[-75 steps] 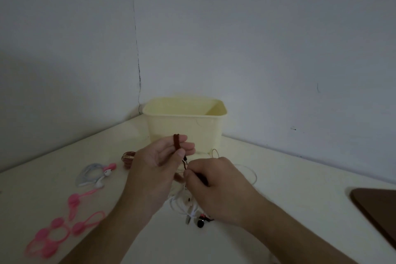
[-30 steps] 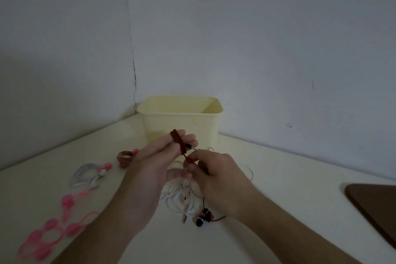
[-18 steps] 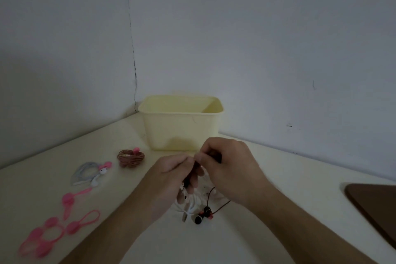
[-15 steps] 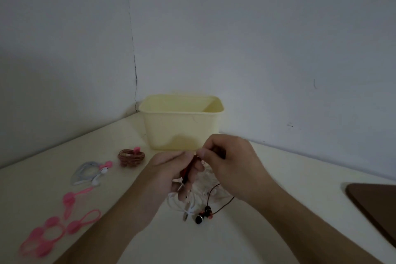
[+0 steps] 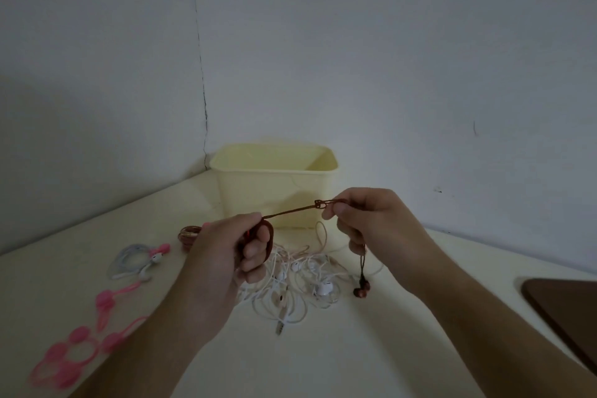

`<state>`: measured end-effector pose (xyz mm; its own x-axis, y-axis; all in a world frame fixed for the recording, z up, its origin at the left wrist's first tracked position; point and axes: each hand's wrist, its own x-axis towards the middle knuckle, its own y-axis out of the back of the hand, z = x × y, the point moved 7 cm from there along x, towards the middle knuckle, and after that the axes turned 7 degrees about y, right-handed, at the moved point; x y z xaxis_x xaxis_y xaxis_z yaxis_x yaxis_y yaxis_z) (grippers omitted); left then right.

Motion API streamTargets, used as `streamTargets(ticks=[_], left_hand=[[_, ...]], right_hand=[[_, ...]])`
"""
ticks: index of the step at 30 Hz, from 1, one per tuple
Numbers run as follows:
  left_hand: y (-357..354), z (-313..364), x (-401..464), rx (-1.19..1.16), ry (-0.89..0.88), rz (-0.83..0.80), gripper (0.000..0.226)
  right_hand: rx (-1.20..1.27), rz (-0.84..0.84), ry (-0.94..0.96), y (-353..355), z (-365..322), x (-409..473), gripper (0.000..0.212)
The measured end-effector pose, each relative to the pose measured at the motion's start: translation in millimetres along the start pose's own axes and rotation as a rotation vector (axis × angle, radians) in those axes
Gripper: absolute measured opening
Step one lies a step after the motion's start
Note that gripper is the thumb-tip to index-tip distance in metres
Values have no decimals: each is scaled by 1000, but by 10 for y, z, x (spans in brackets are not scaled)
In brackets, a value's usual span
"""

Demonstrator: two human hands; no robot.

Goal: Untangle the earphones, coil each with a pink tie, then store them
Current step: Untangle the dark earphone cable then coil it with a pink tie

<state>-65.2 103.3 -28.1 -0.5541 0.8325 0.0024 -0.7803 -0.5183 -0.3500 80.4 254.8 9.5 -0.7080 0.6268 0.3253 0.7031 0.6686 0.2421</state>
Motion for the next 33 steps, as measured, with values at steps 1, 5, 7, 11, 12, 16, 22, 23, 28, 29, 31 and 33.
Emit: streamTargets(ticks=[1,5,7,11,12,16,22,23,28,29,31,33], left_hand=[[19,3,6,22,-14,18,38],[82,23,14,83,-59,85,41],[104,29,14,95,-69,113,43],[88,45,10,85,-84,111,44],[75,50,6,83,-86,97,44],[20,35,-6,93,-66,40,40],[-63,-13,-32,91,-13,-20,38],[-74,2,-38,75,-17,-29,39],[-67,55,-53,50,-51,3,46],[-54,53,-48,52,-50,15,46],[-36,39,-33,70,-46,33,46],[-39,21,-24,108,-49,39,45]], right_hand=[[63,-10,-22,3,3,-5,26],[219,-18,-37,36,-58,-28,26],[277,-7,-37,60,-86,-32,30],[299,45,-58,121,-76,-18,38],[286,63,-63,142,-59,-14,37],[184,20,-61,114,-39,-25,26],[89,-214,-137,-190,0,-92,16],[32,-229,-127,-224,14,-107,13],[-146,-305,14,-380,9,-144,11],[-132,-319,25,-403,-1,-153,11],[-108,-362,32,-457,-31,-192,11],[-84,-395,31,-514,-53,-230,12]])
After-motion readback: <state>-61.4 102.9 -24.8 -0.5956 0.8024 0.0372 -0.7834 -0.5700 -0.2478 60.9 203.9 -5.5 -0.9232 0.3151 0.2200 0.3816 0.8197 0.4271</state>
